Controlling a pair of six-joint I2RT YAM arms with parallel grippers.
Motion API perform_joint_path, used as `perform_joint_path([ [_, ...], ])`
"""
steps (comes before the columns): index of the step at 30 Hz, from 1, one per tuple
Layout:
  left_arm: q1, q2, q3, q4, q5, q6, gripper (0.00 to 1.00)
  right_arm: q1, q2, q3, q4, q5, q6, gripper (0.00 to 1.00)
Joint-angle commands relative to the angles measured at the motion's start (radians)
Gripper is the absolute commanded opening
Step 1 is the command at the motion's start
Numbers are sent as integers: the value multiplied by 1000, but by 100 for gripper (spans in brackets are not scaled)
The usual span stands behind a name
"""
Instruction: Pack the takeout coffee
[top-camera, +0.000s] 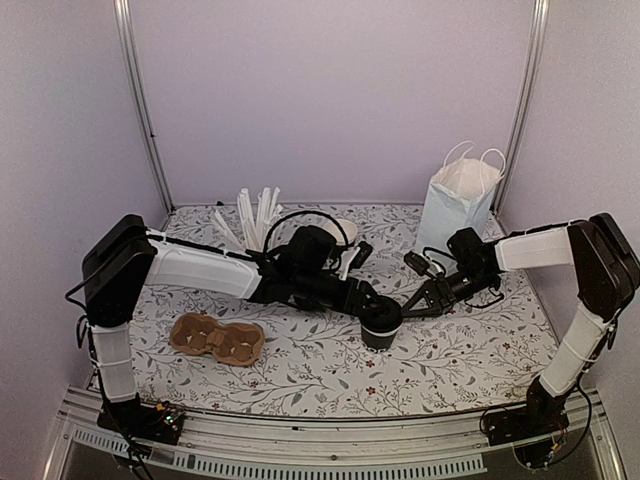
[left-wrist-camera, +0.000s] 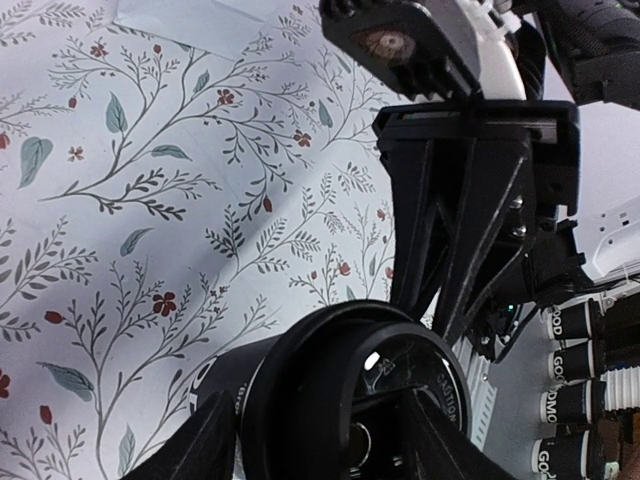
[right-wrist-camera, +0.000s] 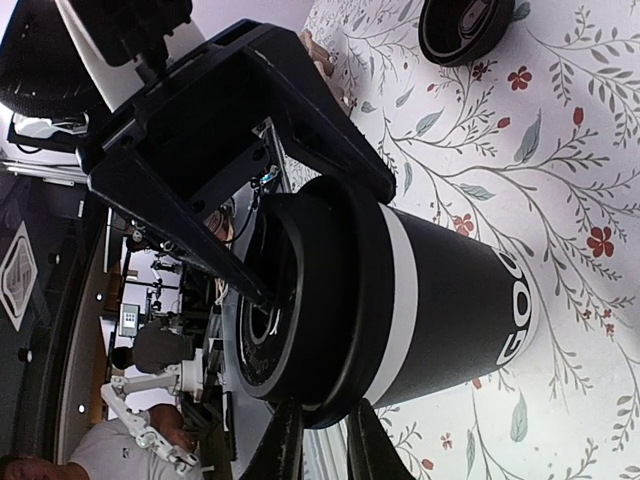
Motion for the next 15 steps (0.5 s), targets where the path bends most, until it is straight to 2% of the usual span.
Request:
perform_joint_path([
  [1, -23, 65, -25, -86, -11, 21, 58, 21, 94, -3, 1, 276, -9, 9],
  [3, -23, 65, -41, -86, -8, 21, 58, 22, 104, -1, -7, 259, -14, 11],
  [6, -26, 55, -84, -53, -2, 44, 58, 36, 91, -4, -11, 232, -29, 23],
  [8, -28, 51, -119, -15, 1, 58, 58, 55, 68, -6, -1, 256, -30, 28],
  [11, -29, 59, -172, 46, -14, 74, 58, 77, 46, -15, 30, 326, -17, 28],
  [15, -28, 82, -195, 79, -35, 78, 58, 83, 79, 0, 27, 382, -13, 22],
])
